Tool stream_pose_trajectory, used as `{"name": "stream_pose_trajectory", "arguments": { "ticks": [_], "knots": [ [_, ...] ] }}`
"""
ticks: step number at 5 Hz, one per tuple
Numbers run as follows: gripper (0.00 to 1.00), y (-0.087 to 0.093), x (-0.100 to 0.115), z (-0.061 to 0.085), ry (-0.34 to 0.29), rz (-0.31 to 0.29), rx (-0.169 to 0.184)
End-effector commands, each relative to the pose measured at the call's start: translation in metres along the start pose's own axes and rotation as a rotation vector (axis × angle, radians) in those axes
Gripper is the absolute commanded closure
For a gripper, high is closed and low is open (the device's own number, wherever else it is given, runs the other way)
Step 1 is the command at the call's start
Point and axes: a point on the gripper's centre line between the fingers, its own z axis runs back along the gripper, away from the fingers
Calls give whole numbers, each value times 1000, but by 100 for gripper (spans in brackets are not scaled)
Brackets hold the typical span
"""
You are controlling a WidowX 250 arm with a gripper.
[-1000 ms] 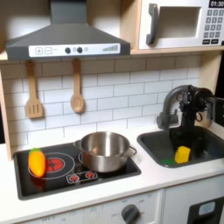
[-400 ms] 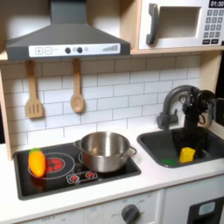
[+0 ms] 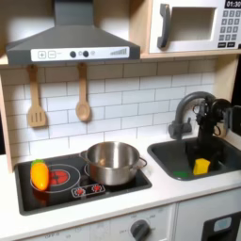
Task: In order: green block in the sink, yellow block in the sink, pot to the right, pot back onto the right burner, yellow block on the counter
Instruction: 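Take the yellow block out of the sink and put it on the counter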
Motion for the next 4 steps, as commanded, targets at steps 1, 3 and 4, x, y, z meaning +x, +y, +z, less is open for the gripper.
{"name": "stream_pose_trajectory", "arguments": {
  "ticks": [1,3,4],
  "knots": [
    [0,2,0,0,-16,9,-2],
    [100,0,-2,-7,-34,-8,-12],
    [100,2,-2,-4,-51,-5,-18]
  ]
}}
